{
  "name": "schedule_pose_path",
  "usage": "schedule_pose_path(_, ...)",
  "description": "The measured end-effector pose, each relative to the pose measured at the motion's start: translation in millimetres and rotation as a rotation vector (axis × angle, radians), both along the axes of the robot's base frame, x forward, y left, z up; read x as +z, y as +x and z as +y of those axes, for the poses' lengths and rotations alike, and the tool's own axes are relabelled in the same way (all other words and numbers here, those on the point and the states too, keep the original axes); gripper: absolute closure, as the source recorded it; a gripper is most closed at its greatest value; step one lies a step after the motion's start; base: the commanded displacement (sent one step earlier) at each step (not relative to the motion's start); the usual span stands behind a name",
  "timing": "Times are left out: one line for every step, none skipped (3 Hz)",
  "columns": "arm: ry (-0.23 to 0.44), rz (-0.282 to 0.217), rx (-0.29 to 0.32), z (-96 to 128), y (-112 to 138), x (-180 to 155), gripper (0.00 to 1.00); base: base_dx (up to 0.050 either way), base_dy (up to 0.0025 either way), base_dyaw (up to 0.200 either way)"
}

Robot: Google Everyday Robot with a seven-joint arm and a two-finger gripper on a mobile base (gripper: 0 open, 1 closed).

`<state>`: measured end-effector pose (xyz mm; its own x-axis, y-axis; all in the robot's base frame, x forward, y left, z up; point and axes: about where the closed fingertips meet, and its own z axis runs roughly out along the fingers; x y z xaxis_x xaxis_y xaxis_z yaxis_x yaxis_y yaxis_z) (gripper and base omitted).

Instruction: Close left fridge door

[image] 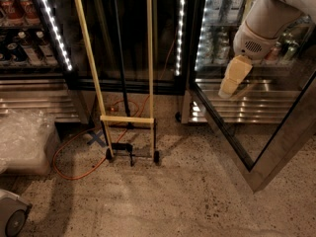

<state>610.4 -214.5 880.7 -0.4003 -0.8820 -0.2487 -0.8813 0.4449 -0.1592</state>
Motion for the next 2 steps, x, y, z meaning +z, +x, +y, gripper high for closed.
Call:
schedule_pose_path(0.0, 0.0, 0.0, 0.0, 0.0, 0.0, 0.0, 0.039, 0.00251, 0.123)
schedule_pose_path(0.0, 0.0, 0.0, 0.0, 0.0, 0.0, 0.0, 0.037, -0.00261, -0.134)
